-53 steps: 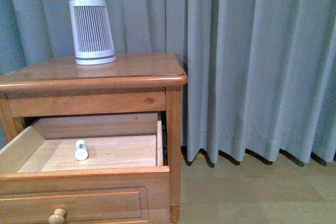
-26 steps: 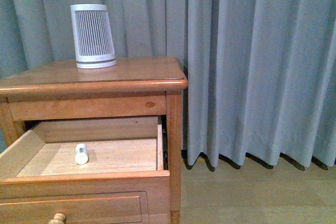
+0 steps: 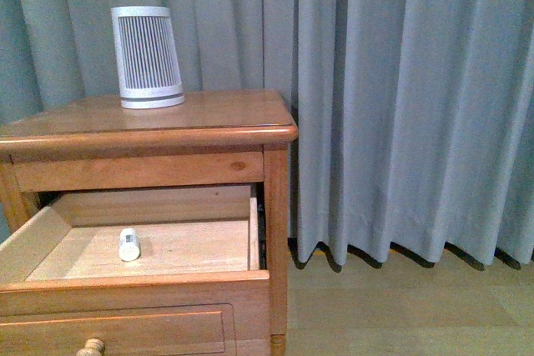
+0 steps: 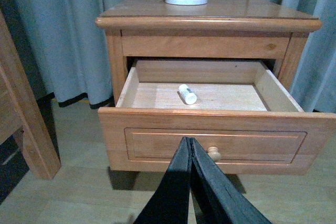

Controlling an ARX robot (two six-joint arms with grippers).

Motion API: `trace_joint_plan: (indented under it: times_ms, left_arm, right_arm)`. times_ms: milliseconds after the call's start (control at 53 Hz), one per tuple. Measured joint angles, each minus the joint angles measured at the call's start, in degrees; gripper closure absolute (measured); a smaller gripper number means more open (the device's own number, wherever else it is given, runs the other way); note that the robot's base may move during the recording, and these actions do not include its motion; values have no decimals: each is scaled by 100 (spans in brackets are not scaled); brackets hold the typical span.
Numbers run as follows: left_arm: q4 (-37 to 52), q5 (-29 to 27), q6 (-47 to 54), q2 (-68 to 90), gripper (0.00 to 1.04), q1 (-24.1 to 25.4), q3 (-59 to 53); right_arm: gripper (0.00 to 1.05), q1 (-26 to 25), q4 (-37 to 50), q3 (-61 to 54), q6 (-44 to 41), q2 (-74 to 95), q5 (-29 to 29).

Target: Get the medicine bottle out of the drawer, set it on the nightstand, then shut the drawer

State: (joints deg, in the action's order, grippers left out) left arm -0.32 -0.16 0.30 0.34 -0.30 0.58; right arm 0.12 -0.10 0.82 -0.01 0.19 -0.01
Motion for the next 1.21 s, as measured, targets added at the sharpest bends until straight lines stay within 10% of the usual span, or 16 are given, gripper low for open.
trace_joint_plan:
  times_ms: [226,774,1132,1208]
  left_arm:
    - [0,0,-4,0,101,0,0]
    - [0,15,-11,-7,6,0,0]
    - [4,-26,-17,-20,7,0,-2]
    - [7,-4,-15,-24,7,0,-2]
  right_arm:
    - [7,0,0,0,0,0,0]
    - [7,2,0,0,-2,0,17]
    - [7,-4,2,0,-2,11,-11]
    - [7,472,907,37,-122,920,1987]
